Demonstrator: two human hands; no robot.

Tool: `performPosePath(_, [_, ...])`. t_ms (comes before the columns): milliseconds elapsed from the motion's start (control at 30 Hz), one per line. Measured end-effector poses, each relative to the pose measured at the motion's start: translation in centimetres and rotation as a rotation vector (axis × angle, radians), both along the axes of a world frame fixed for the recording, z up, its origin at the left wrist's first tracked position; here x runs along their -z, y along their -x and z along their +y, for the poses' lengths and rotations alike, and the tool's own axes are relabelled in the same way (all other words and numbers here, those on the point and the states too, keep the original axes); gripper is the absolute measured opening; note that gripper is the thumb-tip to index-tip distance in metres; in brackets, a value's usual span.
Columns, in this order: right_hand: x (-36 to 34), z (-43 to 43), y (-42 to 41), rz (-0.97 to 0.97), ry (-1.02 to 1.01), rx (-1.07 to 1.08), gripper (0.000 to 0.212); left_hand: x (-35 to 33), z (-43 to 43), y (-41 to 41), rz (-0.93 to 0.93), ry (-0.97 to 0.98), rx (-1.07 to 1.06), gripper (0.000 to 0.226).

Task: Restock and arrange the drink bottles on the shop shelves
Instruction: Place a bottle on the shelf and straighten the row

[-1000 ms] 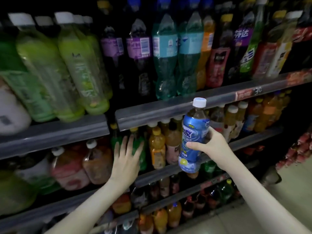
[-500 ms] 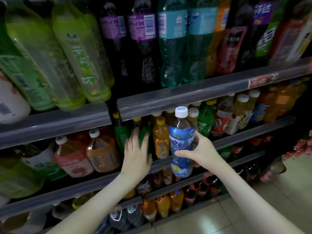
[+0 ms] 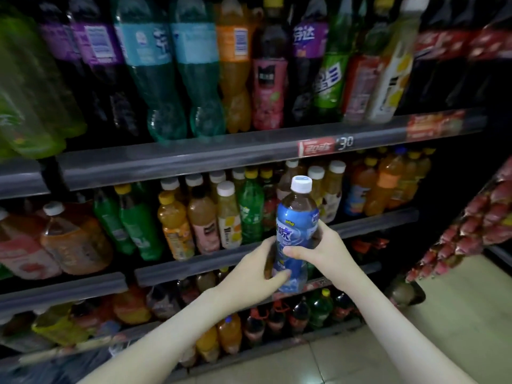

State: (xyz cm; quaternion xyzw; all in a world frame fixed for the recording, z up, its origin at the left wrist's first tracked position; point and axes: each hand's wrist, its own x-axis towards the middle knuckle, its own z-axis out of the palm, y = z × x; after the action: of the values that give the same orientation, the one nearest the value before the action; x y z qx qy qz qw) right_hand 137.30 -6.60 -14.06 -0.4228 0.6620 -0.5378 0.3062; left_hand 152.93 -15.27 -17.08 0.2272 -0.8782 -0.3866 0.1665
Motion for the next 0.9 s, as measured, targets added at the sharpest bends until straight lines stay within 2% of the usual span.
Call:
performPosePath(67, [-0.1,1.2,1.4,-0.038,-0.007,-0.016,0.046,-0.5,1.4,1.9,-0.031,-0.098,0.003,0.071])
performPosePath(200, [-0.4,2.7,3.5,-0.065,-0.031,-0.070,0.046,-1.3,2.5,4.3,-0.045,-0.071,-0.048,0.068])
performPosePath(300, [-1.5,2.7,4.6,-0.073,-0.009,-0.096,0.048,-3.2,2.6,5.6,-0.044,0.053,-0.099,0.068])
performPosePath(433, [-4.2,1.5,5.9,0.018,0.117,0.014,0.048,-6.9,1.0,7.5,0.030,0.375,-0.169,0.070])
performPosePath(500, [-5.9,0.8,6.6,0.052,0.211,0.082,0.058,-9.6,-0.1,8.4,0.051,0.435,-0.155,0.071])
performPosePath(600, [-8.8,-0.3,7.5,0.094,0.334,0.141,0.050,-14.3,-2.2,8.6,0.076,0.544,-0.101,0.072])
performPosePath(667, [-10.6,-1.0,7.8,0.111,0.383,0.150,0.050,-17.1,-4.1,7.6,0.150,0.757,-0.211,0.067])
performPosePath(767, [-12.4,-1.9,7.7,0.132,0.424,0.155,0.050,-19.8,-7.7,5.5,0.317,1.126,-0.555,0.046])
performPosePath(833, [-12.9,-2.4,7.4,0.147,0.437,0.176,0.049,-21.2,-10.0,4.1,0.304,1.237,-0.761,0.042])
performPosePath(900, [-13.2,-2.9,7.0,0.149,0.447,0.195,0.048,-22.5,-11.8,3.3,0.262,1.231,-0.863,0.048])
